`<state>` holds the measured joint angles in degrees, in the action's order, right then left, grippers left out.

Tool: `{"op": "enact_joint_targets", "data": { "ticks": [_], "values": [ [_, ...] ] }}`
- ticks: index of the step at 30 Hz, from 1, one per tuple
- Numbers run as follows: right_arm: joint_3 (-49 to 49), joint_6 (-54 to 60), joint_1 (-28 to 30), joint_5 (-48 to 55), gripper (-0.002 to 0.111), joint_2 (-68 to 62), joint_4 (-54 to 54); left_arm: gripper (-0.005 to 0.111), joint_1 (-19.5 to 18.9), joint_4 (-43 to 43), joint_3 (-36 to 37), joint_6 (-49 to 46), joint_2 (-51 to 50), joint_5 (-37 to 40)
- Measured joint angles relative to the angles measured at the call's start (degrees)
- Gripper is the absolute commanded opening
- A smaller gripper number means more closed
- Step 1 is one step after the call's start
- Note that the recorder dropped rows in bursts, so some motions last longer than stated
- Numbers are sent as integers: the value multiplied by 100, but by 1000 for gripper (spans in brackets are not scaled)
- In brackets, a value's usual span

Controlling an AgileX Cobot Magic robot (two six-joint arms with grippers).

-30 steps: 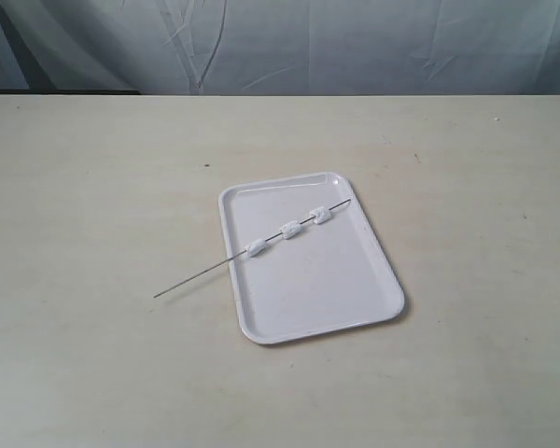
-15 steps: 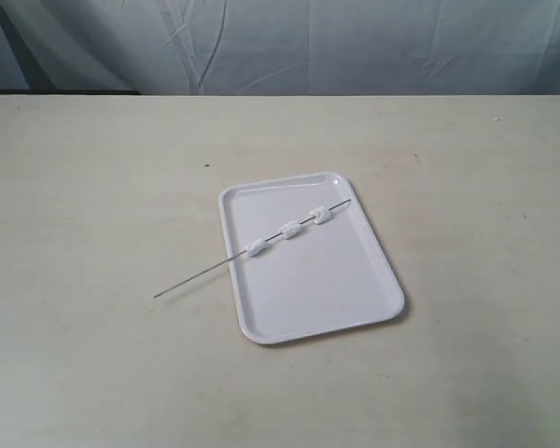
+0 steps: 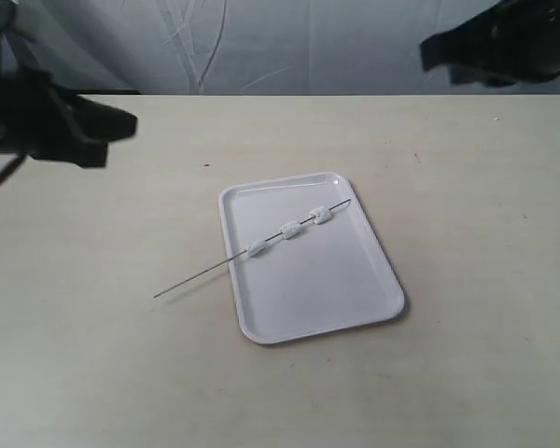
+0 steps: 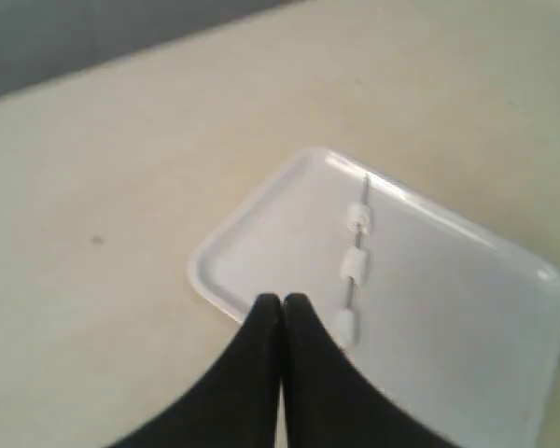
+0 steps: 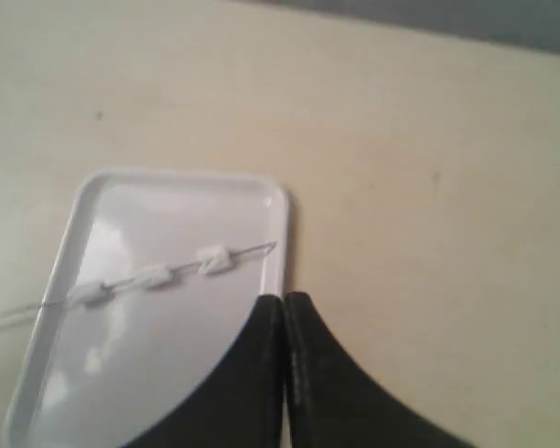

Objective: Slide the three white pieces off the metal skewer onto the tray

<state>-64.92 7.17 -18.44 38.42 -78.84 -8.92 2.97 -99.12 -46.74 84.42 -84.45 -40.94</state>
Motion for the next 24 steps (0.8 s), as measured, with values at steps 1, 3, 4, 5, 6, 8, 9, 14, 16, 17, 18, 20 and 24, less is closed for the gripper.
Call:
{"op": "enact_joint_targets", "data": {
  "ticks": [1, 3, 4, 5, 6, 8, 9, 14, 16, 17, 18, 20, 24],
  "values": [
    [-79, 199, -45, 143, -1, -168, -170, 0, 145, -25, 0, 0, -242, -24],
    [-188, 583, -75, 463, -1, -554, -547, 0, 410, -53, 0, -24, -651, -11],
    [-214, 724, -75, 571, -1, -726, -673, 0, 552, -77, 0, -68, -870, 45],
    [-226, 821, -90, 656, -1, -883, -780, 0, 659, -82, 0, -111, -1077, 118],
    [-235, 882, -89, 712, -1, -1020, -848, 0, 781, -91, 0, -179, -1275, 220],
    [-235, 978, -93, 767, -1, -1225, -908, 0, 977, -103, 0, -332, -1618, 440],
    [-235, 1016, -93, 779, -1, -1323, -920, 0, 1045, -115, 0, -389, -1735, 532],
    [-249, 1065, -93, 791, -1, -1757, -920, 5, 1159, -115, -2, -526, -2213, 916],
    [-249, 1080, -93, 791, -1, -1943, -920, 12, 1163, -115, -2, -539, -2301, 989],
    [-249, 1080, -93, 791, -1, -2043, -920, 16, 1163, -115, -2, -539, -2334, 1019],
    [-249, 1080, -93, 791, -1, -2141, -920, 21, 1163, -115, -2, -539, -2340, 1031],
    [-249, 1080, -93, 802, -1, -2289, -920, 30, 1163, -115, -2, -539, -2363, 1031],
    [-249, 1150, -93, 781, -1, -2452, -920, 36, 1186, -115, -12, -539, -2363, 1031]
  ]
}}
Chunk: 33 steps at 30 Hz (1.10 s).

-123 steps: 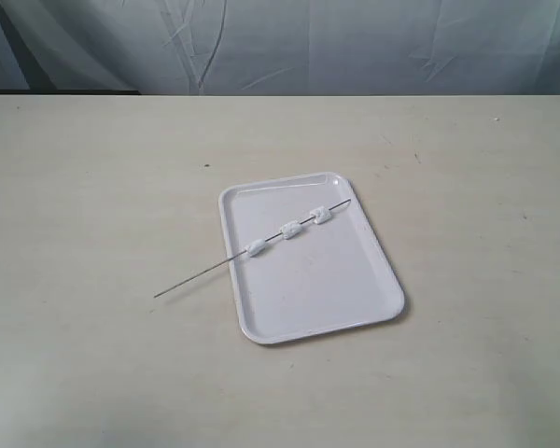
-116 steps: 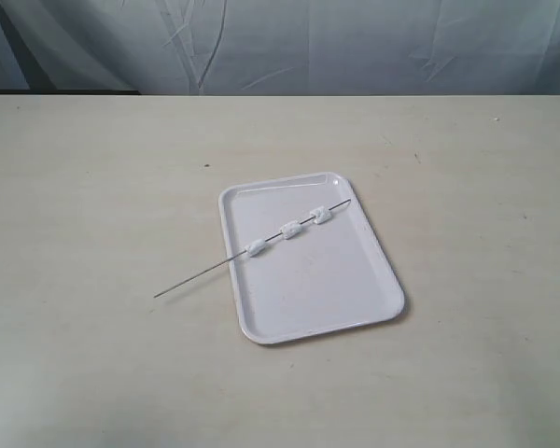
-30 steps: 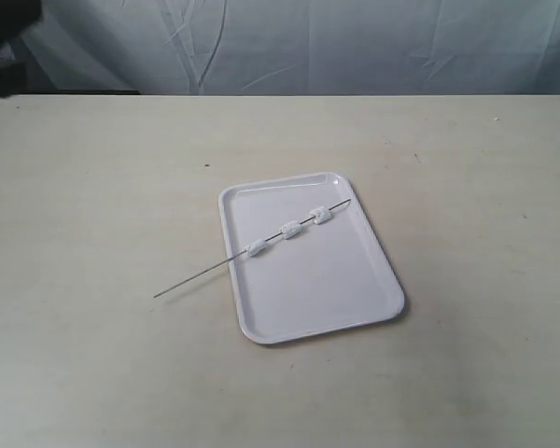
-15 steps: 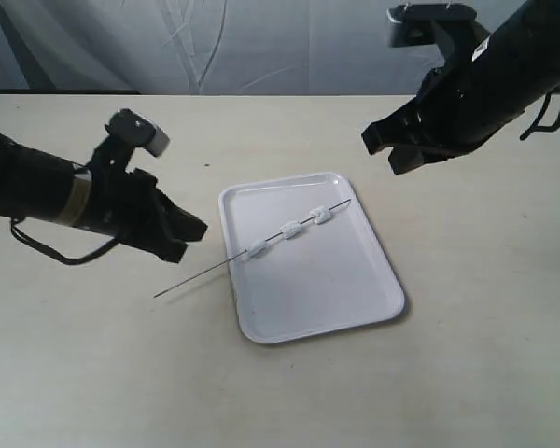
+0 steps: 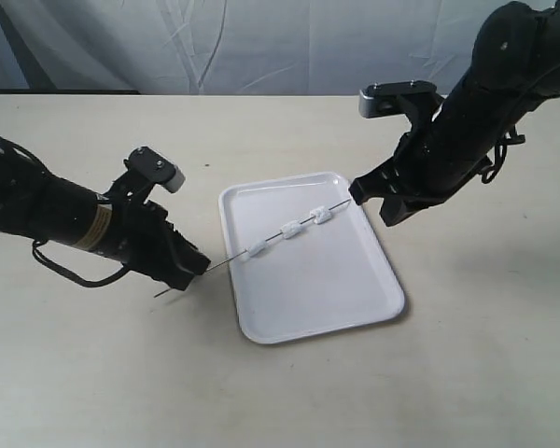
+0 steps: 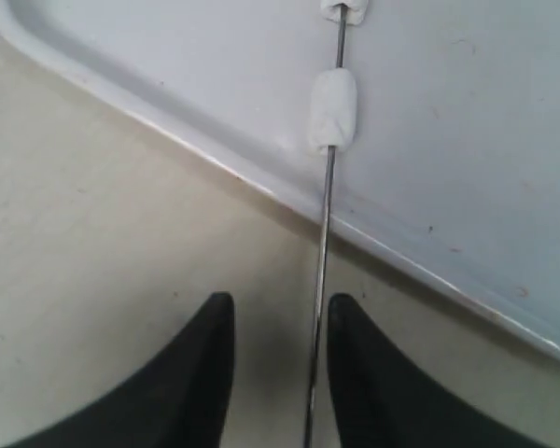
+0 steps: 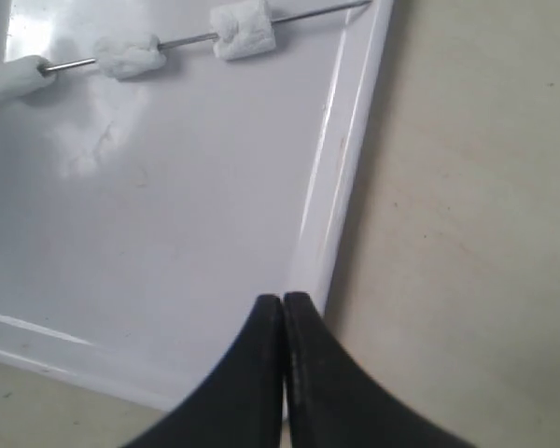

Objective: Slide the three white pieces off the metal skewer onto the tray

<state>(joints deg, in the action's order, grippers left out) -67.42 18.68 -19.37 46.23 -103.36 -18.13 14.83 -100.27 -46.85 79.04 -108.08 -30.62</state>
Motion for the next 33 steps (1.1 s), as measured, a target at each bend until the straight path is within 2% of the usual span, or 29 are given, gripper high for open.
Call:
{"op": "enact_joint_targets", "data": {
  "ticks": [8, 24, 33],
  "values": [
    [0, 40, 0, -79, -1, -33, -56, 32, 0, 0, 0, -232, 0, -345],
    [0, 40, 0, -96, -1, -33, -1427, 25, 0, 0, 110, -597, -199, -294],
    [0, 42, 0, -446, -1, -33, -1950, 12, 0, 88, 110, -739, -256, -294]
  ]
}}
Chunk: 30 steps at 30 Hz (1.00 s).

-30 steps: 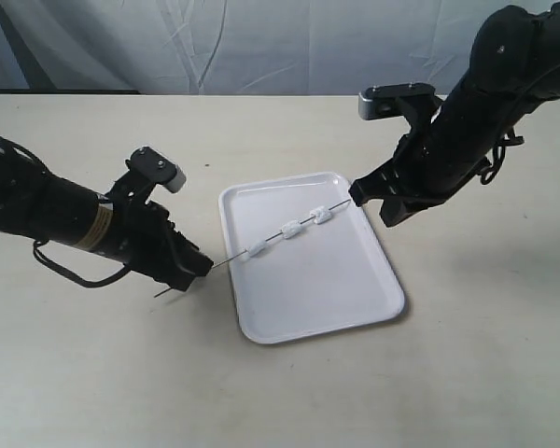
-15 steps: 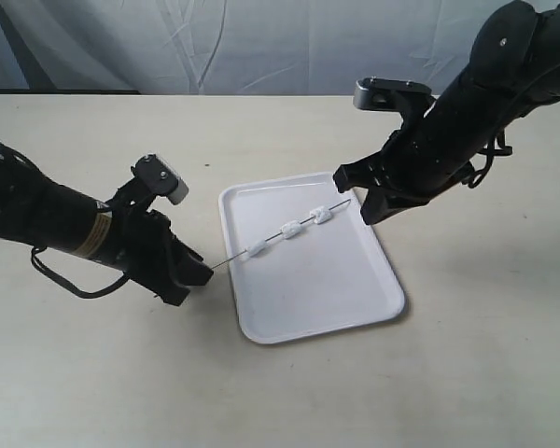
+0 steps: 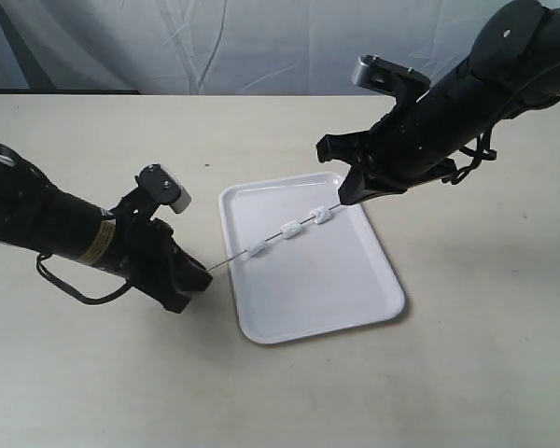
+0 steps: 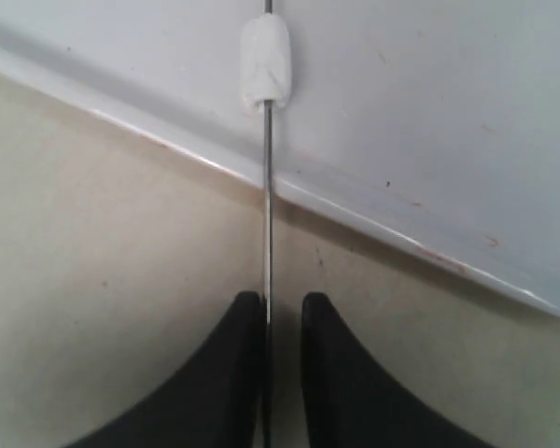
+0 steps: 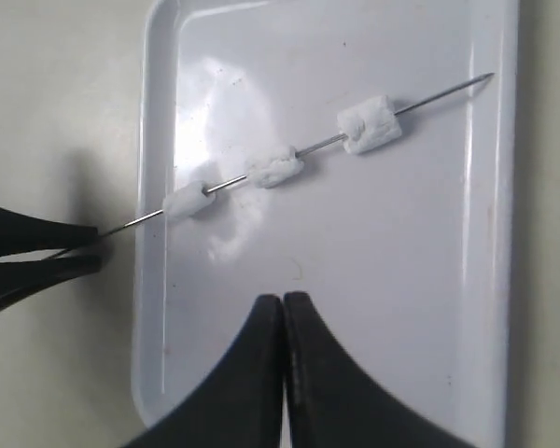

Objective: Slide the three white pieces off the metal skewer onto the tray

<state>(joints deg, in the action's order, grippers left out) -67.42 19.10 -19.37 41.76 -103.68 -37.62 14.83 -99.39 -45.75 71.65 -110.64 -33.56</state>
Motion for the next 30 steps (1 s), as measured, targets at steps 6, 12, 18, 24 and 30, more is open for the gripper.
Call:
{"op": "enact_joint_targets", "data": {
  "ticks": [6, 12, 18, 24, 30],
  "values": [
    [0, 0, 0, 2, -1, 0, -89, 0, 0, 10, 0, -132, -9, -12],
    [0, 11, 0, 2, -1, 0, -155, 0, 0, -1, 0, -425, -36, -261],
    [0, 27, 0, 124, -1, 0, -333, 0, 0, -53, 0, -393, -14, -422],
    [0, 27, 0, 279, -1, 126, -521, 0, 0, -75, 12, 459, 596, -155],
    [0, 27, 0, 465, -1, 236, -854, 0, 0, -63, 274, 930, 1096, -53]
  ]
}}
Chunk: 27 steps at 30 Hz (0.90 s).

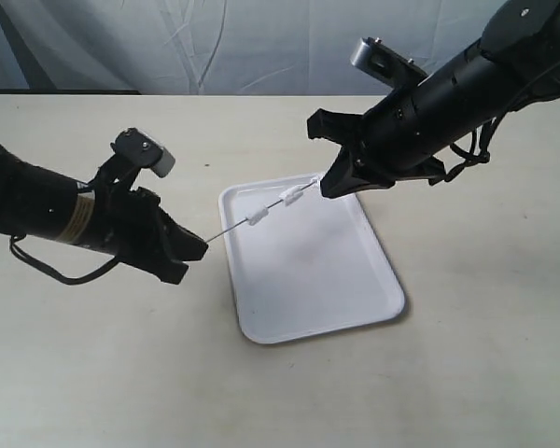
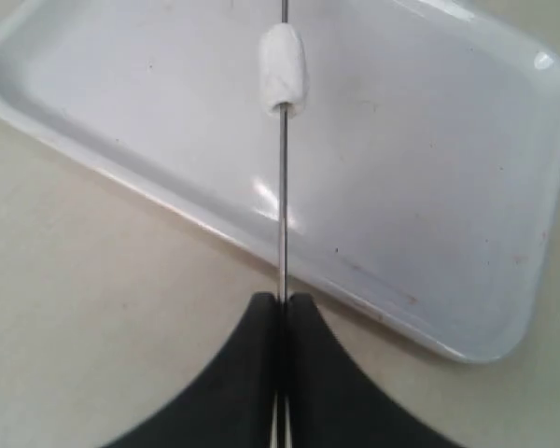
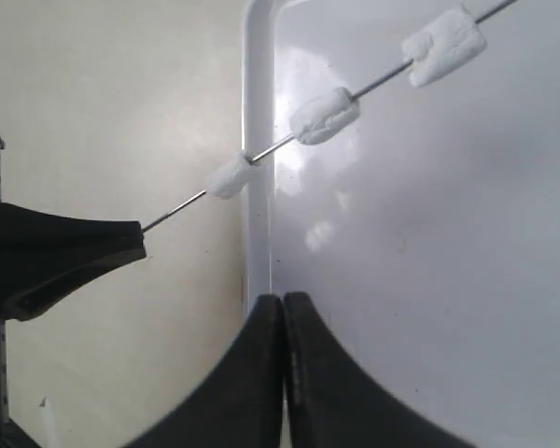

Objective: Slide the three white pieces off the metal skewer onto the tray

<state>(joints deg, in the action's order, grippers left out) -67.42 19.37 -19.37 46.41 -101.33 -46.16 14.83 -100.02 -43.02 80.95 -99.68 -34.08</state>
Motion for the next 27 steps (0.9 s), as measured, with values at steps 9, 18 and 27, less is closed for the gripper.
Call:
{"op": "enact_joint_targets", "data": {
  "ticks": [9, 18, 27],
  "values": [
    [0, 235, 0, 0, 4, -84, -778, 0, 0, -31, 581, 970, 737, 186],
    [21, 256, 0, -167, 51, -428, -920, 0, 0, -31, 707, 1283, 863, -24],
    [553, 515, 0, -1124, 51, -428, -2629, 0, 0, -31, 839, 1283, 876, -15]
  ]
}}
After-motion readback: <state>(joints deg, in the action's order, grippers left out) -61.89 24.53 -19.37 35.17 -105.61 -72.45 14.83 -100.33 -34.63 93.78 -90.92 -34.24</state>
